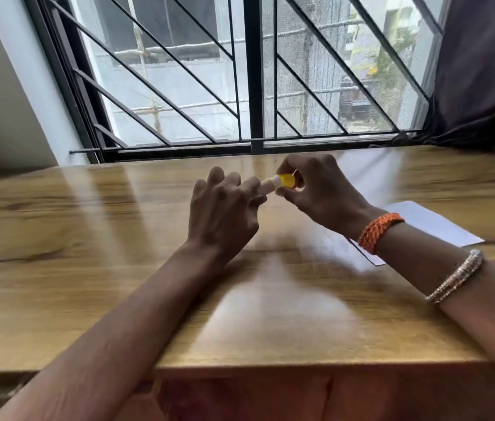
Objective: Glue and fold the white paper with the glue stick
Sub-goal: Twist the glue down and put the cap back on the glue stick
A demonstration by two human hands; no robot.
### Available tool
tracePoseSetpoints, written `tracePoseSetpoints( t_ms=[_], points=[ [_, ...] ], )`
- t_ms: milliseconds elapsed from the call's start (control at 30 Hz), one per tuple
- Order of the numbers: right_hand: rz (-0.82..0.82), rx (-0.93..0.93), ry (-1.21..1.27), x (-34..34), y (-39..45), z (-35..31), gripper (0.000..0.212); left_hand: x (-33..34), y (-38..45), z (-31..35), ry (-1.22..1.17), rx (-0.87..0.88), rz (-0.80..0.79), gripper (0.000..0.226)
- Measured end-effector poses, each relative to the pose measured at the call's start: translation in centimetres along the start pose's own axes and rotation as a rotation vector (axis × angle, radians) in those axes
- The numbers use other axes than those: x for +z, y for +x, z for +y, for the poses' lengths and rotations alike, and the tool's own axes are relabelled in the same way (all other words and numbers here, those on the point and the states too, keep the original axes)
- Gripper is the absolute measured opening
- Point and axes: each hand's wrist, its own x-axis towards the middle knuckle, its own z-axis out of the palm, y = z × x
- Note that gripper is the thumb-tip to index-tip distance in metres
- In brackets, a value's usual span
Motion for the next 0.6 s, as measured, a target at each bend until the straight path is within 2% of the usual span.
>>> tracePoseSetpoints(
  t_ms=[167, 233, 367, 467, 600],
  points=[
    [0.084, -0.022, -0.011, 0.3, 0.1, -0.1, 0.030, -0.3, -0.1, -0.1, -0.067, -0.054, -0.029, 0.020],
    [0.139, 0.000, 0.057, 0.4, 0.1, -0.5, 0.036, -0.4, -0.1, -0.1, -0.130, -0.105, -0.050, 0.019],
    [0.226, 0.115, 0.267, 0.3, 0.3, -1.2, 0.037, -0.2, -0.2, -0.3, -0.441, -0.243, -0.116, 0.019],
    [0.223, 0.215, 0.321, 0.3, 0.4, -1.3, 0.037, -0.1, -0.1, -0.3, -0.583, -0.310, -0.134, 0.020],
    [0.183, 0.296, 0.430, 0.2, 0.4, -1.5, 0.034, -0.3, -0.1, -0.2, -0.579, -0.325, -0.148, 0.022]
  ],
)
